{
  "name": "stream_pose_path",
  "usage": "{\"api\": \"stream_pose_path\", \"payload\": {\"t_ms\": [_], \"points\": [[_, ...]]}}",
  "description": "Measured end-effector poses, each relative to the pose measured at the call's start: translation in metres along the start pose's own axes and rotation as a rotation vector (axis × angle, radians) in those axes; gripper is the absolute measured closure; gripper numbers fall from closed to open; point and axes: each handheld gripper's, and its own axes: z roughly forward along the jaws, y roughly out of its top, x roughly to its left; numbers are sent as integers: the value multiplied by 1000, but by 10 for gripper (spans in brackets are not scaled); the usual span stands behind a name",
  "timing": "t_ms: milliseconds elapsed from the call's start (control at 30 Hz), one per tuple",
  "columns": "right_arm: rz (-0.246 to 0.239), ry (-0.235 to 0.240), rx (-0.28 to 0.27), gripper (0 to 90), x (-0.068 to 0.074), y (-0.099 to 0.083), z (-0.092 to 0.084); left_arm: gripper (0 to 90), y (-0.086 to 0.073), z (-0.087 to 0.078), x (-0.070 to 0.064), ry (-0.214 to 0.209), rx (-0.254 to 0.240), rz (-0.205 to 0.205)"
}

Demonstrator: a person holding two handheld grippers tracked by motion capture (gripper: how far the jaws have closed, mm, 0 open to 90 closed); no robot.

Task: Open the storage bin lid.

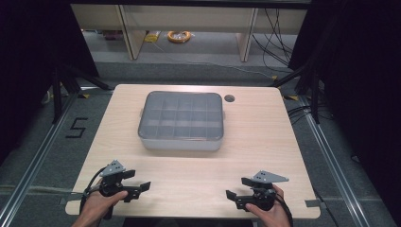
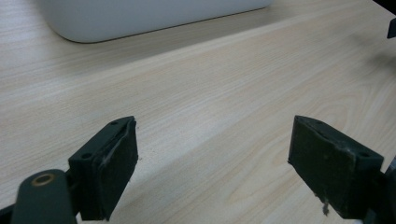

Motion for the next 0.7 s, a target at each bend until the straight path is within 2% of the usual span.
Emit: {"api": "stream_pose_path", "payload": {"t_ms": [33,133,200,300,333,367,400,433,467,533,567,633,667,700], "points": [[-23,-2,-8,165,-3,0,1,154,0,0,1,0,-5,-3],[-26,-7,-6,165,-4,0,1,153,0,0,1,-2,-2,-7],[-24,1,-24,165,-4,0,2,154,0,0,2,-4,-2,-12],[-18,9,-28,166,-5,0,2,154,0,0,3,-5,-6,-28],[15,12,-17,166,-2,0,1,154,0,-1,4,-4,-6,-26],[-16,-2,-22,166,-4,1,1,154,1,-1,4,-6,-3,-26],[27,19,-20,167,-2,0,1,154,0,-1,4,-5,-14,-35],[34,19,-6,168,-1,0,0,154,0,-1,4,-5,-14,-35],[-11,14,-31,171,-5,1,1,154,1,-1,4,-1,-16,-50],[44,37,-27,171,-1,1,0,154,1,-1,5,-3,-18,-42],[33,27,-38,173,-2,1,0,155,1,-1,5,-4,-13,-51],[18,24,-43,175,-5,3,-1,155,2,-1,5,-3,-20,-44],[39,17,-44,177,-3,2,-1,154,2,-1,4,-4,-22,-42],[32,20,-53,179,-3,3,-1,155,2,-1,4,-4,-22,-40]]}}
